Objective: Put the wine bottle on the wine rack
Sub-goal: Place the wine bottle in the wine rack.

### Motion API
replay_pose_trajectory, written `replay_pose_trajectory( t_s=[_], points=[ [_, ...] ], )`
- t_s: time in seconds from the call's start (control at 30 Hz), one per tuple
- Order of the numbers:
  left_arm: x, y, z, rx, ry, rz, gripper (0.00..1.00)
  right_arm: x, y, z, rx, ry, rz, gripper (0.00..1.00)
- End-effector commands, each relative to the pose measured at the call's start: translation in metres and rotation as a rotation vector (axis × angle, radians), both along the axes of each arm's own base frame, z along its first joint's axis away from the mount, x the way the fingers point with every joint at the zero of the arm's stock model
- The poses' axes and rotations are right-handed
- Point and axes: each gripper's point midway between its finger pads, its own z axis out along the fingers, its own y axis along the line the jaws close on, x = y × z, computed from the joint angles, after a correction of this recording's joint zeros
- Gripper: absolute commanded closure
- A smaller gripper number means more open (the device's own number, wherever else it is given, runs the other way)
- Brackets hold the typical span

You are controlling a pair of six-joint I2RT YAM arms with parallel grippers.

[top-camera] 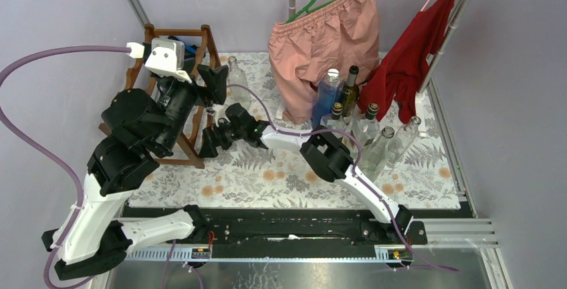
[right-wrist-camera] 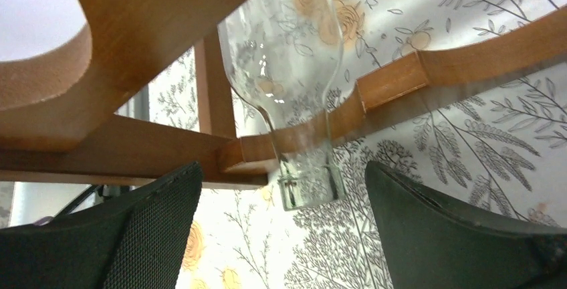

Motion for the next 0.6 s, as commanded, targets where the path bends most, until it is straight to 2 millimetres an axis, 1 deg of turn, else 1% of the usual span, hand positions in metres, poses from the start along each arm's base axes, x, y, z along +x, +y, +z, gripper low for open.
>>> replay_pose_trajectory(
  t_s=[0.0, 0.23, 0.33, 0.43, 0.5, 0.57],
  points=[
    [-0.004, 0.001, 0.016, -0.063, -0.049, -0.016, 0.2, 0.004, -0.006, 0.051, 0.041, -0.097, 0.013, 0.0],
    [-0.009, 0.004, 0.017, -0.106, -0.045, -0.026, 0.21, 0.006, -0.017, 0.051, 0.011, -0.153, 0.021, 0.0],
    [-0.01, 0.004, 0.015, -0.108, -0.041, -0.026, 0.21, 0.007, -0.023, 0.049, -0.003, -0.185, 0.031, 0.04],
    [-0.011, 0.004, 0.015, -0.111, -0.042, -0.029, 0.21, 0.007, -0.028, 0.042, -0.024, -0.202, 0.035, 0.13],
    [-0.012, 0.005, 0.016, -0.113, -0.044, -0.031, 0.21, 0.008, -0.031, 0.037, -0.036, -0.205, 0.033, 0.25],
    [-0.012, 0.005, 0.016, -0.116, -0.045, -0.033, 0.21, 0.009, -0.032, 0.032, -0.047, -0.211, 0.033, 0.38]
  ],
)
